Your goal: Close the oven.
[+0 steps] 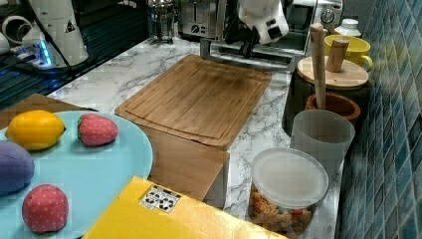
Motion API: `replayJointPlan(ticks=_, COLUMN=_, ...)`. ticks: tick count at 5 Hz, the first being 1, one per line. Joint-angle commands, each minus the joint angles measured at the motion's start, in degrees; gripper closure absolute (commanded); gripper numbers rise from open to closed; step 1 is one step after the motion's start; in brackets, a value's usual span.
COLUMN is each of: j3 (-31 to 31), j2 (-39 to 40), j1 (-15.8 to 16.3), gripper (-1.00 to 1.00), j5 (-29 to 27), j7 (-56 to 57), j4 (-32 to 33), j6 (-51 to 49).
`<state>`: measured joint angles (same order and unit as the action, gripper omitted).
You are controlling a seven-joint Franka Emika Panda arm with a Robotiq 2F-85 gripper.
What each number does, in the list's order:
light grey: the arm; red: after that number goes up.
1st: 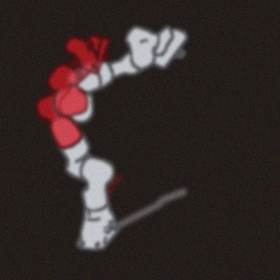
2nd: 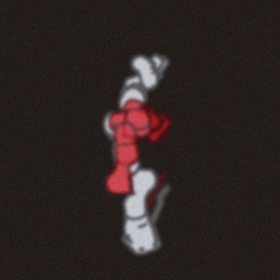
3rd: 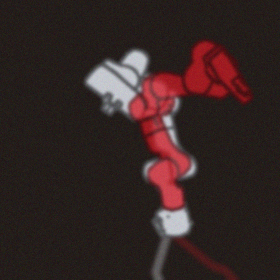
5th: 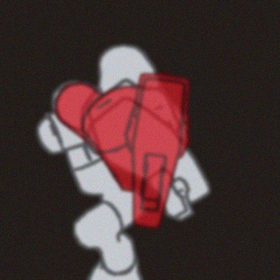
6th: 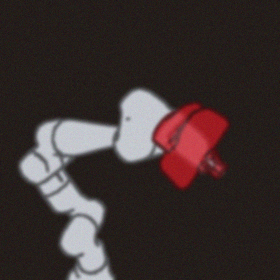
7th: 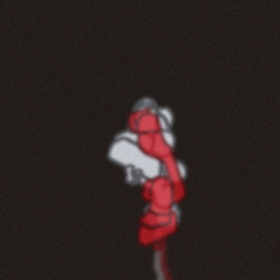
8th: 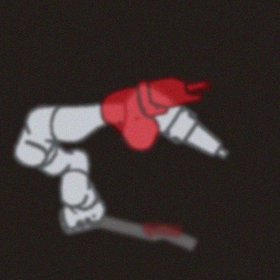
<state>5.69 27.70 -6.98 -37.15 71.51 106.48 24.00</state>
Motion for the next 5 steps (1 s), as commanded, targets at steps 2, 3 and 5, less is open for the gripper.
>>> replayJointPlan(ticks=2, j3=6.6, j2=-9.1, j1=14.9, gripper=1.0, j5=14.4, j7=-19.4, j4=-6.5, j6=2.9)
replayJointPlan(ticks=3, j3=7.0, j2=-12.7, j1=16.5, gripper=1.0, j5=17.5, j7=-24.2, j4=-3.4, j6=7.2)
replayJointPlan(ticks=5, j3=7.9, j2=-12.7, j1=22.2, gripper=1.0, j5=32.5, j7=-36.0, j4=-7.2, j6=5.0)
